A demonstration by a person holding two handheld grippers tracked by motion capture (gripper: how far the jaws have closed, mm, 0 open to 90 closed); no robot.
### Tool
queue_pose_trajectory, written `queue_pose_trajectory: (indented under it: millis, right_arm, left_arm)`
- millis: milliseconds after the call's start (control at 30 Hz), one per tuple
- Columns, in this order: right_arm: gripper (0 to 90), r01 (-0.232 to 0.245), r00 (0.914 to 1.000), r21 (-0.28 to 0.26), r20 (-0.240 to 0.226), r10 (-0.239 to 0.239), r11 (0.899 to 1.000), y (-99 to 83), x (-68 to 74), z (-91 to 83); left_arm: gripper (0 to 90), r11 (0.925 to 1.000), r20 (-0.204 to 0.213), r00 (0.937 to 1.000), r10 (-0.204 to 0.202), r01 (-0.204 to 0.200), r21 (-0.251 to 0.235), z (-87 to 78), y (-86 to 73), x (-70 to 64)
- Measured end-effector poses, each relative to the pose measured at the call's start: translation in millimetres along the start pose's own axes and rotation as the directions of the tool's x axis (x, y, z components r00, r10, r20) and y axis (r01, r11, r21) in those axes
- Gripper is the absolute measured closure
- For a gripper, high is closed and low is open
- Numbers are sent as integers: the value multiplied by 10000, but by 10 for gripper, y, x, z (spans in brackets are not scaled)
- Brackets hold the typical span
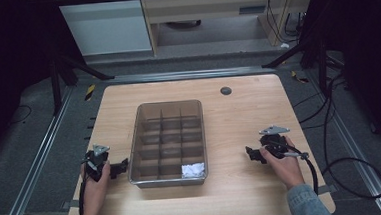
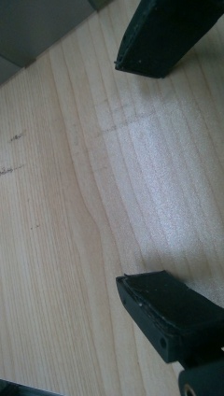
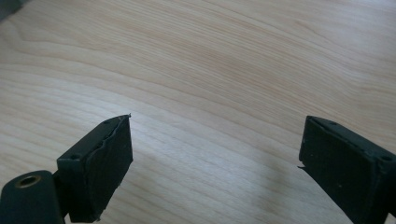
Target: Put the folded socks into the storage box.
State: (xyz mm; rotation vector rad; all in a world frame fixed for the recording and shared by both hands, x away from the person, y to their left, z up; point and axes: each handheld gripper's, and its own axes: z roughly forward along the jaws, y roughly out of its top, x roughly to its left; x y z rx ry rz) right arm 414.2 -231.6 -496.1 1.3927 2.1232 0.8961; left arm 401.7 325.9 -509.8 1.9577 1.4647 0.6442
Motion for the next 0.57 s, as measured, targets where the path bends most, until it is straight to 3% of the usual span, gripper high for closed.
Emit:
queue_pose_trajectory:
  millis: [300,567]
  right_arm:
    - [69,-752,9960,-123,475,757,9971,-156,-104,79]
    - [38,-903,9929,-160,760,912,9958,-169,-57,85]
  left_arm:
    - [0,10000,7,10000,5,-5,-2,1,1,1]
    - [0,10000,70,10000,41,-41,2,6,6,7]
